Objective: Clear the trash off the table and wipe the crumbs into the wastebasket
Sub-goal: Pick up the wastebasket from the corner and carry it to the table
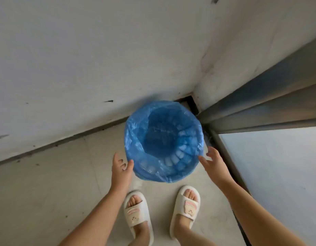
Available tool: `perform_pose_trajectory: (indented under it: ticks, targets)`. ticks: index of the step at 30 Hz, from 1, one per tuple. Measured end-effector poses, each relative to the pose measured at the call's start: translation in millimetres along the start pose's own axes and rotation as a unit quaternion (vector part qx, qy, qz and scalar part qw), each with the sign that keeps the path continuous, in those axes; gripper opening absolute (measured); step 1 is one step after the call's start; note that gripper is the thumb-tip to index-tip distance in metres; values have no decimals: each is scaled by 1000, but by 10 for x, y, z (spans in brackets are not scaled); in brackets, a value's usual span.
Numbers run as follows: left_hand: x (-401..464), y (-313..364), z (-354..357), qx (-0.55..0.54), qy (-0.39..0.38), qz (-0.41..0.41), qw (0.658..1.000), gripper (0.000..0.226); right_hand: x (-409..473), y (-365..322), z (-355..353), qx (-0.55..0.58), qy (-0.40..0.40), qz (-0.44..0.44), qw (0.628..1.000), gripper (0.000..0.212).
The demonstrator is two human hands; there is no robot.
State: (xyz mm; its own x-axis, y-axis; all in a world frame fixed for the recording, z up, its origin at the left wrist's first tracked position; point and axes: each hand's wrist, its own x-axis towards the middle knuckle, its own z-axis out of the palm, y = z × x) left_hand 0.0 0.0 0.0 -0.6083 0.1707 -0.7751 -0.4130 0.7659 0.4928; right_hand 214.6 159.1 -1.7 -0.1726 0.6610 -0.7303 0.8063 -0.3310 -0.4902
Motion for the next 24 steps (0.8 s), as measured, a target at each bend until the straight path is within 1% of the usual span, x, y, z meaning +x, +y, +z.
perform_pose_trajectory:
  ticks: [1, 2, 3, 5, 6, 7, 10, 13, 17, 20, 24]
  targets:
    - [134, -74, 64, -48, -11, -18, 999, 68, 89, 60, 77, 28, -4, 10, 1000, 60]
    - [226, -121, 116, -80, -37, -38, 995, 62, 163, 104, 139, 50, -16, 14, 999, 59]
    - [323, -168, 162, -99, -57, -47, 992, 51, 222, 158, 205, 77, -27, 10, 997, 57]
    - [432, -209, 233, -111, -66, -65, 989, 24, 305, 229, 310, 121, -30, 8, 992, 43]
    - [425, -201, 256, -111, -65, -74, 989, 18, 313, 228, 338, 135, -27, 6, 990, 37]
    - [422, -188, 258, -117, -65, -78, 988, 18, 321, 214, 350, 154, -23, 9, 988, 33]
    - [276, -28, 169, -128, -76, -93, 984, 21, 197, 30, 267, 205, -34, 33, 978, 34]
    - [-87, 180, -68, -115, -88, -99, 985, 20, -141, -230, 53, 209, -47, 43, 976, 31]
    - [-855, 552, -548, -116, -93, -101, 984, 20, -872, -706, -368, 201, -69, 32, 977, 27]
    - [-1493, 816, -936, -117, -90, -100, 984, 26, -1487, -1091, -673, 196, -74, 22, 978, 28]
    - [-2361, 1110, -1434, -158, -68, -86, 981, 24, -2270, -1592, -1031, 163, -90, -12, 983, 31]
